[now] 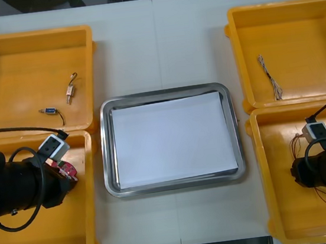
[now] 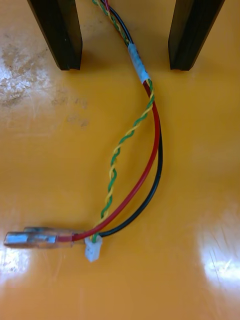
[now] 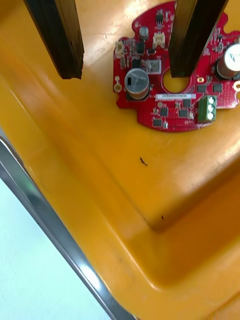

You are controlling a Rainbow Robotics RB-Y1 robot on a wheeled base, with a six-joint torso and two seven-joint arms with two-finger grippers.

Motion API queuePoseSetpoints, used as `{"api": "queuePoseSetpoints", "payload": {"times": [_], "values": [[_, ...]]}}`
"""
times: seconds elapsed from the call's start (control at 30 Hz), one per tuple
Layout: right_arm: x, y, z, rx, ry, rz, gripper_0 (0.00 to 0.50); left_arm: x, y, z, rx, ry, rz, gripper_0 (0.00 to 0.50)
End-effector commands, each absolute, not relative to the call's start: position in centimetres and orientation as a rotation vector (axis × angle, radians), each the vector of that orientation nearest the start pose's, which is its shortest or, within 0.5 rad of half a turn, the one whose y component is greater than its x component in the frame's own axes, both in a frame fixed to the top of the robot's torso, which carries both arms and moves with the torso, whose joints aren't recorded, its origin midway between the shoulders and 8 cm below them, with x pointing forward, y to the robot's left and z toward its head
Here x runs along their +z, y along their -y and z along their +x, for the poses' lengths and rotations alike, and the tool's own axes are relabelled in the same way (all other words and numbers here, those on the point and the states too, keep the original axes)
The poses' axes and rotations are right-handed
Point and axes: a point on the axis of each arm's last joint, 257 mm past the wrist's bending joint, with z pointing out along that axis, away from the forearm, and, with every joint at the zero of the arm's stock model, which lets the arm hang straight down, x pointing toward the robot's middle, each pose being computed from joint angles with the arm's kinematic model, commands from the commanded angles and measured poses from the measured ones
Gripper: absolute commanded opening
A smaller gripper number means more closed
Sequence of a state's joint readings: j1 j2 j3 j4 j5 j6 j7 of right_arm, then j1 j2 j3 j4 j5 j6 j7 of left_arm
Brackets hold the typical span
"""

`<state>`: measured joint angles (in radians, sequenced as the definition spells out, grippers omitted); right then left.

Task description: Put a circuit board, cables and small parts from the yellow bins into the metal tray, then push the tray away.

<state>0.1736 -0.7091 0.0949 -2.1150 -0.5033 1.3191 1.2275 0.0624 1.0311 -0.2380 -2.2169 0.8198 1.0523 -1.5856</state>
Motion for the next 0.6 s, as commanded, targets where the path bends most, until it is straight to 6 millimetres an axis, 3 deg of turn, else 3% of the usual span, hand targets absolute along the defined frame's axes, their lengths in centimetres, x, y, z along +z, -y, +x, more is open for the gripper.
{"api": "queuePoseSetpoints", "payload": {"times": [0.03, 0.1, 0.23, 0.4, 0.43, 0.5, 0.53, 0.6], "values": [[-34.6, 32.5, 33.7, -0.024, -2.682, -0.074, 0.500, -26.5, -25.5, 39.0, -0.032, -2.296, 0.904, 0.500], [-34.7, 32.5, 33.7, -0.020, -2.682, -0.075, 0.482, -26.7, -25.6, 39.2, -0.028, -2.297, 0.904, 0.500], [-34.8, 32.1, 33.7, -0.007, -2.675, -0.078, 0.389, -26.7, -25.7, 39.3, -0.023, -2.296, 0.903, 0.500], [-34.9, 31.7, 33.6, 0.009, -2.672, -0.074, 0.386, -27.2, -26.1, 39.3, -0.014, -2.308, 0.901, 0.500], [-34.9, 31.7, 33.6, 0.009, -2.672, -0.074, 0.324, -27.2, -26.1, 39.4, -0.014, -2.309, 0.899, 0.500], [-34.9, 31.7, 33.7, 0.009, -2.670, -0.074, 0.083, -27.4, -26.2, 39.6, -0.011, -2.310, 0.899, 0.500], [-34.9, 31.6, 33.6, 0.010, -2.671, -0.077, 0.000, -27.5, -26.1, 39.7, -0.013, -2.308, 0.898, 0.500], [-34.9, 31.6, 33.6, 0.013, -2.671, -0.073, 0.000, -27.6, -26.2, 39.9, -0.015, -2.306, 0.895, 0.500]]}}
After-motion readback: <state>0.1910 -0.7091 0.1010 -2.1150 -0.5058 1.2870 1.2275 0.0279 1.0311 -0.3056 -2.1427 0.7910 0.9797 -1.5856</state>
